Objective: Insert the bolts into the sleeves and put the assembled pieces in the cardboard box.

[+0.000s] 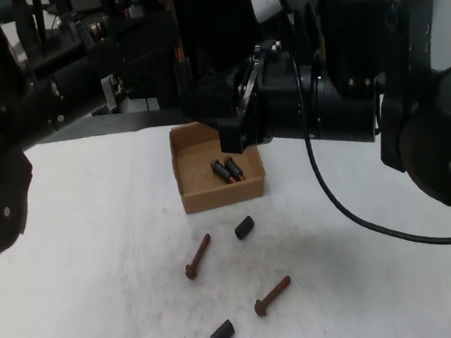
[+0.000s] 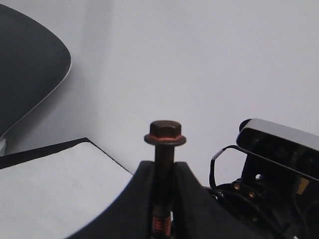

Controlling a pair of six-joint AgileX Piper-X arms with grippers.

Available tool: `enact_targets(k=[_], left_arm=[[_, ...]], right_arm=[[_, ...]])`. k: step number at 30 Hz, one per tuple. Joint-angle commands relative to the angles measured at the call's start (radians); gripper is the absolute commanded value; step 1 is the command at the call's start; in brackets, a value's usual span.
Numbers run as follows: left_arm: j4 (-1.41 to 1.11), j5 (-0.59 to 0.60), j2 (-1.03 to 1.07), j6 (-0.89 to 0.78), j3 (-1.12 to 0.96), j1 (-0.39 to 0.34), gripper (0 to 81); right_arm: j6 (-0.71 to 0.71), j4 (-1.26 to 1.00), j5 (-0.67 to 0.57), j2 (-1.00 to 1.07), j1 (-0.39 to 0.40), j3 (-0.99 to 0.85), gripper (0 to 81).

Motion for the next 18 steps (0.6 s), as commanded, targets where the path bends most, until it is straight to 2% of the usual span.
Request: enact_targets(k=[1, 3, 5, 9, 12, 18], left_arm=[[-0.014, 0.041, -0.004, 0.000, -0.012, 0.001, 0.2], [-0.014, 0.052, -0.004, 0.007, -0.012, 0.001, 2.0], [-0.014, 0.062, -0.004, 0.007, -0.012, 0.001, 8.4], [-0.011, 0.067, -0.004, 0.007, -0.012, 0.001, 31.9], [0.002, 0.067, -0.004, -0.001, -0.012, 0.001, 43.2], [0.039, 0.067, -0.004, -0.001, -0.012, 0.001, 44.2]], right_arm=[[0.005, -0.009, 0.030, -0.004, -0.012, -0.016, 0.8], [0.005, -0.009, 0.030, -0.004, -0.012, -0.016, 0.8], [0.005, -0.009, 0.030, -0.004, -0.012, -0.016, 0.8], [0.005, -0.009, 0.030, -0.004, -0.012, -0.016, 0.8], [0.006, -0.009, 0.025, -0.004, -0.012, -0.016, 0.8], [0.009, -0.009, 0.006, -0.004, -0.012, -0.016, 0.8]])
